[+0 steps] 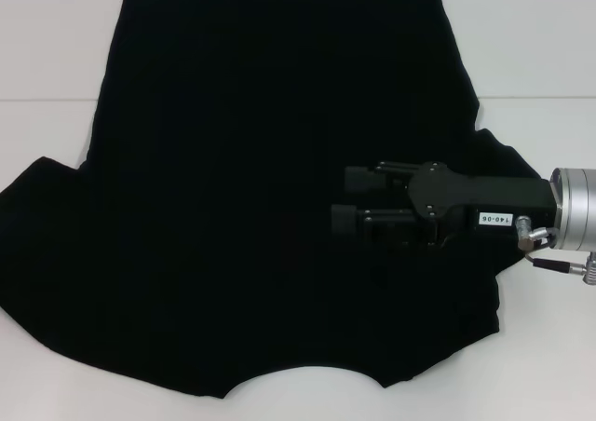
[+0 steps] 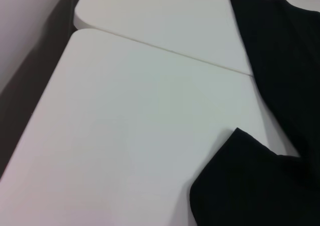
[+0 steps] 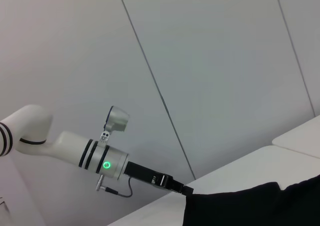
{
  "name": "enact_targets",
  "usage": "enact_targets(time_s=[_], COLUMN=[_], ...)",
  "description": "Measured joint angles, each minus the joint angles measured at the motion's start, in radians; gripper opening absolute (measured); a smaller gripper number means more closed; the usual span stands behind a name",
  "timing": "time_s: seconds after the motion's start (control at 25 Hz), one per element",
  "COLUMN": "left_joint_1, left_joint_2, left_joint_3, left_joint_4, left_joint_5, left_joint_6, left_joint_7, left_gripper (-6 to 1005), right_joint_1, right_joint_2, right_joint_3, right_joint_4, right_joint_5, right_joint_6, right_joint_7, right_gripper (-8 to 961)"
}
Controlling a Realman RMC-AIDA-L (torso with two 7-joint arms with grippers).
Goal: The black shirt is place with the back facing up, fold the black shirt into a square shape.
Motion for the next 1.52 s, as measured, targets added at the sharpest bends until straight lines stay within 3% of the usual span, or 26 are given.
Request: enact_targets(time_s=[1.04, 1.52], left_joint_1=[0.009, -0.022], left_joint_2=[0.002, 0.002], left_joint_3=[0.0, 0.03], left_joint_4=[0.012, -0.027], left_joint_5=[-0.086, -0.248], left_joint_6=[0.088, 0.165], left_joint_7=[0.014, 0.088], left_gripper=[55, 71], right_joint_1=[0.003, -0.006], right_joint_2=[0.0, 0.0], right_joint_3=[0.0, 0.0], right_joint_4=[-0.002, 0.0], right_joint_5=[0.001, 0.012], right_joint_6=[0.0, -0.002], right_joint_7=[0.0, 0.001], right_gripper=[835, 835])
